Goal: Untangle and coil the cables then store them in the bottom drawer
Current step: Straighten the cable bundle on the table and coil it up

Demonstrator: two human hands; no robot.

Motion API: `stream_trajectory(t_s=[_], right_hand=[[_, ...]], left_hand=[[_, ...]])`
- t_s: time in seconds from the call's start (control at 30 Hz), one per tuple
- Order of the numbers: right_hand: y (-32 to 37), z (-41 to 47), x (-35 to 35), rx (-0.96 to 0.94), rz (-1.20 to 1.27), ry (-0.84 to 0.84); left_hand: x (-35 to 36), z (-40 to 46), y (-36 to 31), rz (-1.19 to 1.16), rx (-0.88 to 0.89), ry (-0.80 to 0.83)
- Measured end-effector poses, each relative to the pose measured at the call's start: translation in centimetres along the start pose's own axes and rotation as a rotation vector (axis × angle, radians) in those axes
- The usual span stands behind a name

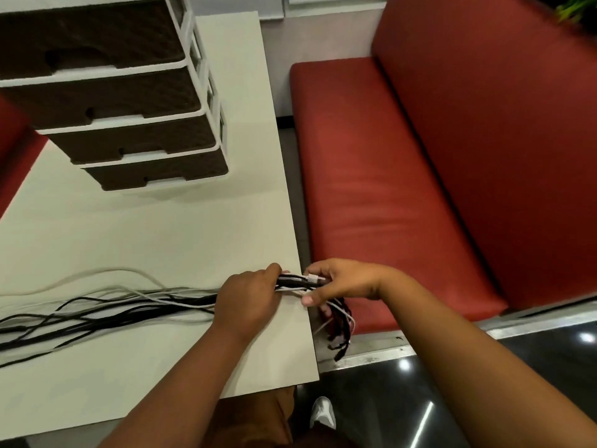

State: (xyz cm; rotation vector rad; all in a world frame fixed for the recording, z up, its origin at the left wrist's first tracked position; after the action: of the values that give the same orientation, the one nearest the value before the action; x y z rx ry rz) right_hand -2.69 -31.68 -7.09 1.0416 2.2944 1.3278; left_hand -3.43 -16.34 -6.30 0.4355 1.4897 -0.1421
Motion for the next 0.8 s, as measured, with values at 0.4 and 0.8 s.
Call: stream_trajectory(t_s=[0.4,0.8], right_hand=[[-9.3,-1.0,-5.4,0.148,-0.366,-0.336],[-9.9,-5.1,-10.9,0.102,-0.737,-0.545]], left_hand=[[-0.1,0.0,0.2,-0.03,-0.047,-0.096],[0.2,-0.3,0.4,-0.066,-0.07,-0.102]])
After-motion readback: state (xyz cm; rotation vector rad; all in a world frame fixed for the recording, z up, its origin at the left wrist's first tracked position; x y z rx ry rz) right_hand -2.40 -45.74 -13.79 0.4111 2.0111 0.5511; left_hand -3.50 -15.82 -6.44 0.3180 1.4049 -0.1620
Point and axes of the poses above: each hand's wrist, its own z-axis towards the middle knuckle, its own x-axis out of the palm, y = z × x, the point moved 6 cm from there along z, towards the middle knuckle, and after that the axes turned 15 degrees about z, right-handed, at the moved point
